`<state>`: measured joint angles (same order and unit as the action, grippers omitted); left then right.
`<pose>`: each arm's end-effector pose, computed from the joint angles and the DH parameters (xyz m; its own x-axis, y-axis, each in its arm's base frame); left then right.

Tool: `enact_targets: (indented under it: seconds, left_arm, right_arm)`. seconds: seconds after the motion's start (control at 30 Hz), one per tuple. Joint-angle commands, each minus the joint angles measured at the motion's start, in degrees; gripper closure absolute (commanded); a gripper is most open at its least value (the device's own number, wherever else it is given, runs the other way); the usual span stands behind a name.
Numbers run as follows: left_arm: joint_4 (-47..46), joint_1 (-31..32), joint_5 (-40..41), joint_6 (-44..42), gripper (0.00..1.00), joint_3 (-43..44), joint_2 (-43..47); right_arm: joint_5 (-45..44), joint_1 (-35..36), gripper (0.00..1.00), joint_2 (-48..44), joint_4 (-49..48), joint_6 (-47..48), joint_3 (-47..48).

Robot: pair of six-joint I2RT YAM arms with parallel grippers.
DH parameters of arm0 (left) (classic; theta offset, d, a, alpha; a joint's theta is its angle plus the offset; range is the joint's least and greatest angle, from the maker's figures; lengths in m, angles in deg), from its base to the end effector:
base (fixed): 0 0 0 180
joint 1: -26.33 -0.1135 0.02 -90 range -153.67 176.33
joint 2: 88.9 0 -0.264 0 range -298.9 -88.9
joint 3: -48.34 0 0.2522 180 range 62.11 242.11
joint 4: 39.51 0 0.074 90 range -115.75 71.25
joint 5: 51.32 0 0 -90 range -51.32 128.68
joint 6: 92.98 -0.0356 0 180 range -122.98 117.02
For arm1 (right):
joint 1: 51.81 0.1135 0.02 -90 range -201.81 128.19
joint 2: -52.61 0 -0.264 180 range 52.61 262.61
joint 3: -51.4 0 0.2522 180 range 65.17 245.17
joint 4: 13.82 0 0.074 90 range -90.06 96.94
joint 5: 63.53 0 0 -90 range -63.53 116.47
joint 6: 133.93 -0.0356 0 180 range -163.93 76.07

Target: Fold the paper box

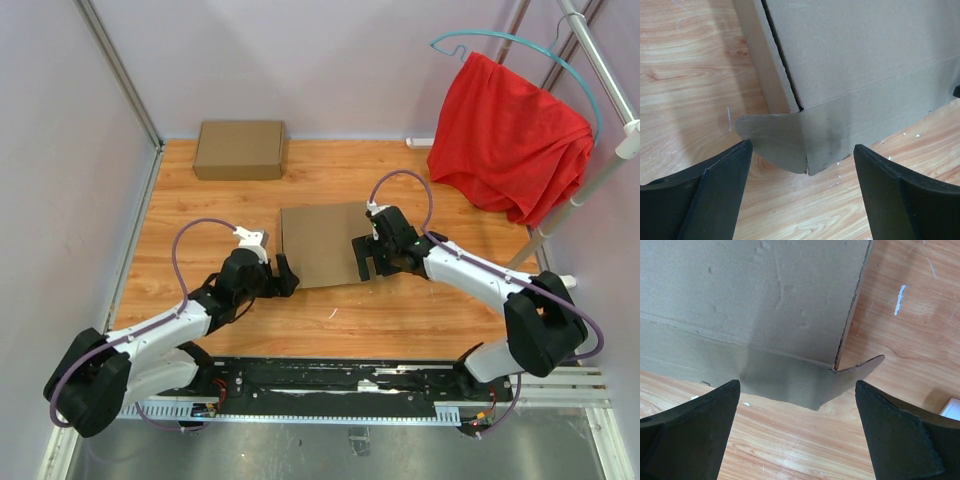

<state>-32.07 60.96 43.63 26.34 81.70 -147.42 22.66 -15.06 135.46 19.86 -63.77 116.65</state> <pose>0.1685 -0.1126 0.1724 -0.6345 -0.1547 -0.7573 0.2244 0.9007 -0.3720 0.2386 0.1752 0.2137 -0.7794 -0.1593 -0.6060 -0.3181 0.9339 0.1635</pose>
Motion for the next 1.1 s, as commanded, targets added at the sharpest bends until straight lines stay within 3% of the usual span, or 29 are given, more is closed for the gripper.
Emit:
enact_targets:
  seconds: [0.0, 0.37, 0.9, 1.07]
  left_arm:
    - [-4.0, 0.3, -2.6, -0.7, 0.12, 1.2, -2.1]
    - [-7.6, 0.3, -9.5, 1.3, 0.12, 1.5, -3.7]
    - [8.2, 0.4, -6.2, 0.0, 0.12, 8.1, 0.9]
    - [8.9, 0.4, -6.2, -0.1, 0.12, 8.4, 0.8]
  right_arm:
    - [1.0, 0.7, 0.02, 0.1, 1.0, 0.2, -0.3]
    - [7.5, 2.0, 0.01, -1.5, -1.1, -0.9, -1.7]
    - [6.1, 2.6, 0.01, -4.8, 7.5, -2.8, 2.6]
    - [7.0, 2.7, 0.01, -4.4, 7.1, -3.1, 2.3]
